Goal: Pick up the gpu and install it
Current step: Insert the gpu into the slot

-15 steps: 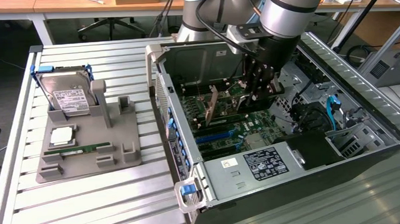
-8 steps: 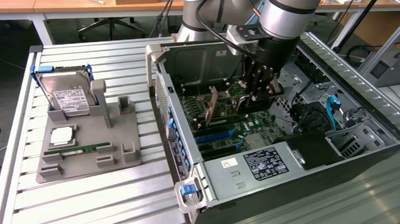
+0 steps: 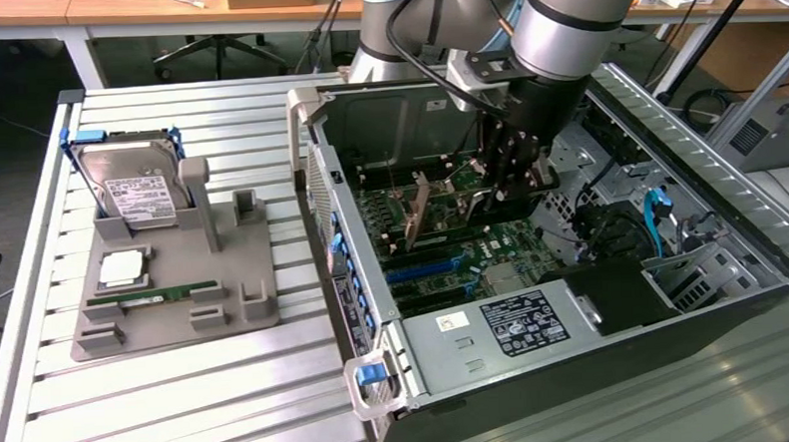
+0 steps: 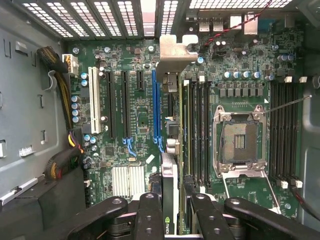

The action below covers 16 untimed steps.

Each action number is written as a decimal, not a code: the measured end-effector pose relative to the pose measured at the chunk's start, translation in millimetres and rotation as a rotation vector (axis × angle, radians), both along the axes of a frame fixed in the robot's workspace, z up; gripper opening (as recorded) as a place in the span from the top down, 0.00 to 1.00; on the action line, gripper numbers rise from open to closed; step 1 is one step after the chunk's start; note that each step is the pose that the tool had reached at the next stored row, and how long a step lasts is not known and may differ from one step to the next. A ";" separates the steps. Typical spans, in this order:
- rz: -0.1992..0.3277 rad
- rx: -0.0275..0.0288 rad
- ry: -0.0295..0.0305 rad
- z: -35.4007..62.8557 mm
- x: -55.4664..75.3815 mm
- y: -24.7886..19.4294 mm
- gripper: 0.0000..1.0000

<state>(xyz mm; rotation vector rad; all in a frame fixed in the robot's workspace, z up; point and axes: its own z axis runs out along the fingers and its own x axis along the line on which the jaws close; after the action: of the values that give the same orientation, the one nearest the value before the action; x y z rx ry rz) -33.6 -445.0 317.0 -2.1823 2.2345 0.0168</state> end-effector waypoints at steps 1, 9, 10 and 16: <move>0.000 0.0000 0.0001 -0.1 0.2 0.0 0.73; 0.000 0.0000 0.0000 -0.9 0.9 0.0 0.73; 0.000 0.0000 0.0000 -1.0 0.9 0.0 0.73; 0.000 0.0001 0.0000 -2.7 1.1 0.0 0.73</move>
<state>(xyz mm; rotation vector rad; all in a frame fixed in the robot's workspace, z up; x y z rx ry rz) -32.5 -444.9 314.3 -2.1822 2.2346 0.0169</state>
